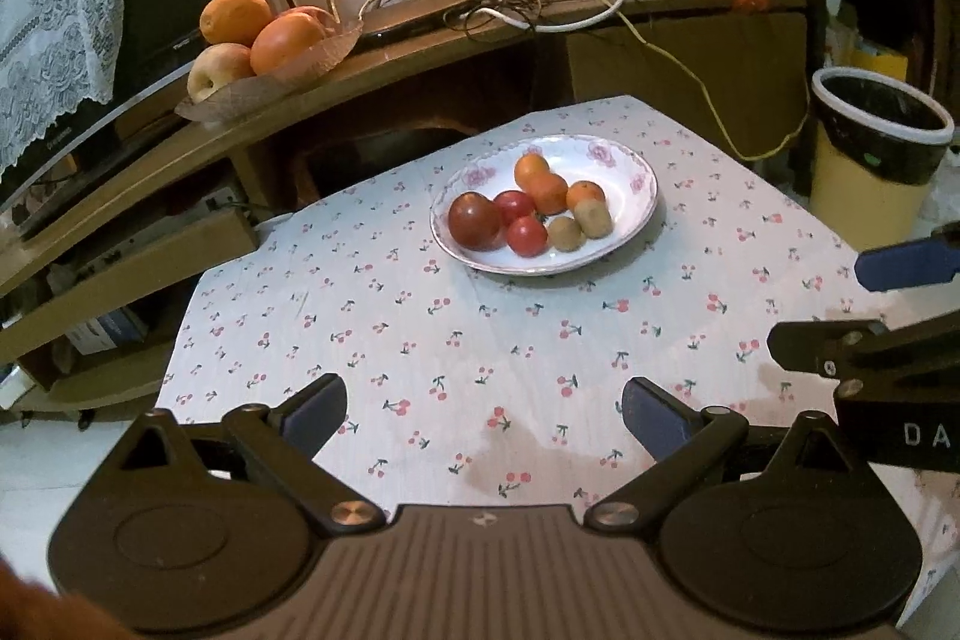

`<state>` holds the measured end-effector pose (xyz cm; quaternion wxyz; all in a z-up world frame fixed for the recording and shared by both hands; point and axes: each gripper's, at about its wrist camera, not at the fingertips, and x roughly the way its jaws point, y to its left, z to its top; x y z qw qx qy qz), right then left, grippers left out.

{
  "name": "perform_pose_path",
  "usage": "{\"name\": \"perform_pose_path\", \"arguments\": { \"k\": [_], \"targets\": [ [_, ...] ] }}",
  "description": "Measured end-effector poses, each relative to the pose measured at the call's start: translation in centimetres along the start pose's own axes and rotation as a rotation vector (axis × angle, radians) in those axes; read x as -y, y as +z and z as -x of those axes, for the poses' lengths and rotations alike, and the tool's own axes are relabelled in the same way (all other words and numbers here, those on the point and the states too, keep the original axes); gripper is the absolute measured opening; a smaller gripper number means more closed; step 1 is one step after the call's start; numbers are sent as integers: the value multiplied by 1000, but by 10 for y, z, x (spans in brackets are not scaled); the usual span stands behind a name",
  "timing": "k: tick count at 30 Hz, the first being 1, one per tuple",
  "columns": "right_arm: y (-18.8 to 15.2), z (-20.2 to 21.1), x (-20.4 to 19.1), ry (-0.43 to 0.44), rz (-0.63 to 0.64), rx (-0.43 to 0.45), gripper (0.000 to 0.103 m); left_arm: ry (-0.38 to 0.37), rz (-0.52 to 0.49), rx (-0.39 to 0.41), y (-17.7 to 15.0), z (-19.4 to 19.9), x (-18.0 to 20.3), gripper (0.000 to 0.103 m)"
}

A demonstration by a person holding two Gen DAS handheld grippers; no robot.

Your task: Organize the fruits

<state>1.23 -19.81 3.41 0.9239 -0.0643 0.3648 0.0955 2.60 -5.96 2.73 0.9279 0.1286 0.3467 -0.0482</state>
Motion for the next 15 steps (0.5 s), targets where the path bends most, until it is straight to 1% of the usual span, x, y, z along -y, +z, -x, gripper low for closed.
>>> {"name": "perform_pose_path", "arguments": {
  "k": [15],
  "targets": [
    [-3, 4, -4, -2, 4, 1, 61, 9, 4, 10, -2, 5, -3, 103]
  ]
}}
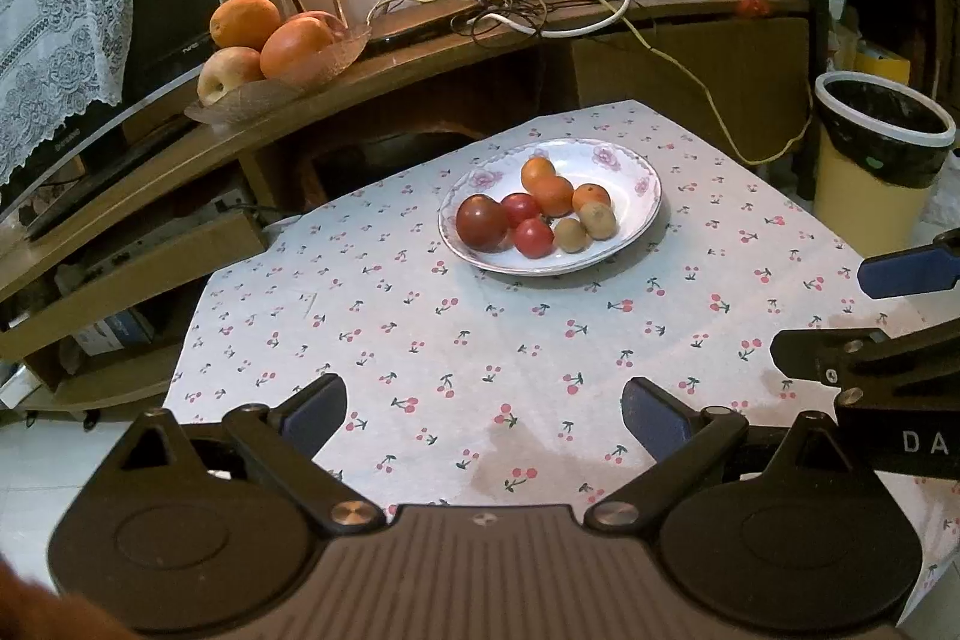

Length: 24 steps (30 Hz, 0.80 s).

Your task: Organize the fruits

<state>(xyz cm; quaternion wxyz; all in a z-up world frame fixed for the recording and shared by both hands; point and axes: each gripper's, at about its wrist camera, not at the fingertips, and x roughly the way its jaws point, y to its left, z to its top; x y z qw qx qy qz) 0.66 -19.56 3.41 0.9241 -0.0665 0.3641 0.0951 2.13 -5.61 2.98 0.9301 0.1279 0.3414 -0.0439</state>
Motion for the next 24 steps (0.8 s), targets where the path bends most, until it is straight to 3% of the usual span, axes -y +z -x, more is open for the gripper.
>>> {"name": "perform_pose_path", "arguments": {
  "k": [24],
  "targets": [
    [-3, 1, -5, -2, 16, -2, 61, 14, -6, -6, -5, 2, -2, 103]
  ]
}}
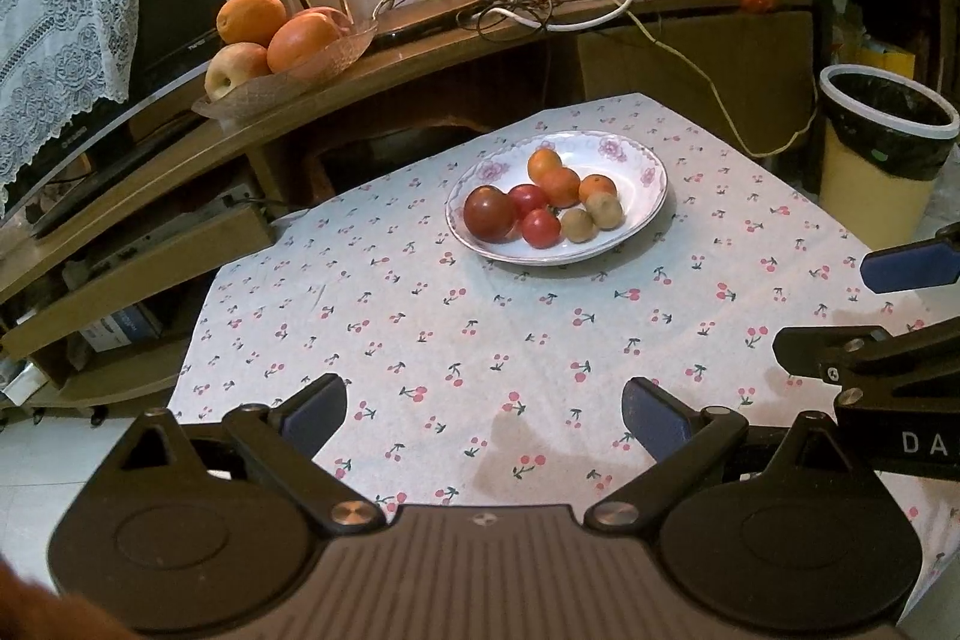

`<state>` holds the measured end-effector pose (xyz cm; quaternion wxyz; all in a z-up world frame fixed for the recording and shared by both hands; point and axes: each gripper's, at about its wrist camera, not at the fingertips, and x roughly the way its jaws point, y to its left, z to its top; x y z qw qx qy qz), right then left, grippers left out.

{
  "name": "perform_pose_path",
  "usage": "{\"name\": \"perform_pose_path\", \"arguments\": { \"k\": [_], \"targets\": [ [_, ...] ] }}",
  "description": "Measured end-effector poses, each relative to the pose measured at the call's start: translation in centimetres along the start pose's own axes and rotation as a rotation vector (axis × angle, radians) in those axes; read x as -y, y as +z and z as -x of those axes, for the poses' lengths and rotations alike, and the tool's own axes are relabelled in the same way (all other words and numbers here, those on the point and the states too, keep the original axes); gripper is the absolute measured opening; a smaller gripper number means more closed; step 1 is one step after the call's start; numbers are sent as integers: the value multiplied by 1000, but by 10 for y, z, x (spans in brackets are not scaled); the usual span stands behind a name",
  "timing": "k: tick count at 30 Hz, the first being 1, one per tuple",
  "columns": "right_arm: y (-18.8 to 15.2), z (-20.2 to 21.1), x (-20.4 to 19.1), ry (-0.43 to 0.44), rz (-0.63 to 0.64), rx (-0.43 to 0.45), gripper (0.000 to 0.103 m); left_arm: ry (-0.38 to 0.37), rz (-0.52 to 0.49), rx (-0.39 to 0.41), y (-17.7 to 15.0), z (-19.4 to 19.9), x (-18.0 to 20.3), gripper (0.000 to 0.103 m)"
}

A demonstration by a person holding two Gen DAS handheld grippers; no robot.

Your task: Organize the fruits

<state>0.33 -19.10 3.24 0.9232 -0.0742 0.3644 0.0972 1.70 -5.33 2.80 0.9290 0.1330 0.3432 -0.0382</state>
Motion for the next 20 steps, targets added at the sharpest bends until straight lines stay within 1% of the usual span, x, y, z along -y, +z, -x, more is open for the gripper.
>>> {"name": "perform_pose_path", "arguments": {
  "k": [20],
  "targets": [
    [-1, -2, -1, 1, 5, -3, 61, 12, -4, -4, -3, -2, 0, 103]
  ]
}}
